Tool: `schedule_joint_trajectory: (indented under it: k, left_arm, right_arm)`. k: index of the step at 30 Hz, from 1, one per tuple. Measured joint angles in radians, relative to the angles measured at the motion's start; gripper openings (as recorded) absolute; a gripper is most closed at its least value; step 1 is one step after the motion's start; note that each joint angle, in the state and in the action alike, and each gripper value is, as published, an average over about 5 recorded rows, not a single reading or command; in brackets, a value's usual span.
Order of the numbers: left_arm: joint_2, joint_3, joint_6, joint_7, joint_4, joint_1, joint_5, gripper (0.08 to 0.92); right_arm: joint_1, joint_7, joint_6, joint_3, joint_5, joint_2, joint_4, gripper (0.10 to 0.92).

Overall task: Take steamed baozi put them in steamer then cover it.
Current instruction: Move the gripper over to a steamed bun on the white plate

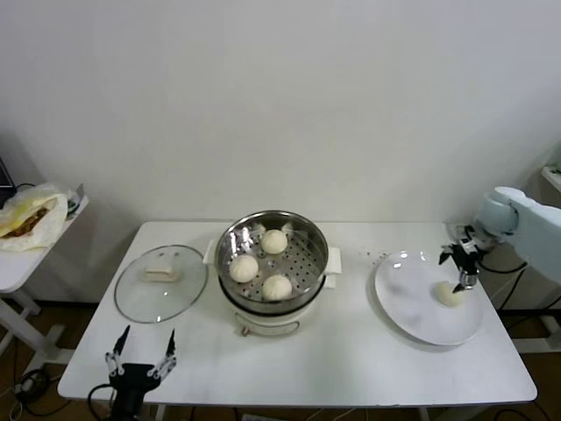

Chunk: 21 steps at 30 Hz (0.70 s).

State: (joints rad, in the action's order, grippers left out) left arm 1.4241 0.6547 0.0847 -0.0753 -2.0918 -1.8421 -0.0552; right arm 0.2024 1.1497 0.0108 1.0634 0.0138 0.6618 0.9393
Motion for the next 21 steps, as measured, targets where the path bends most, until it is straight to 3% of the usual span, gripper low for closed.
schedule_joint_trajectory:
  k: [21]
  left_arm:
    - [-0.003,0.012,-0.002,0.001,0.014,0.002,0.023,0.823]
  right_arm:
    - [-0.149,-0.019,-0.059,-0.156,0.147,0.124,-0.23,0.823]
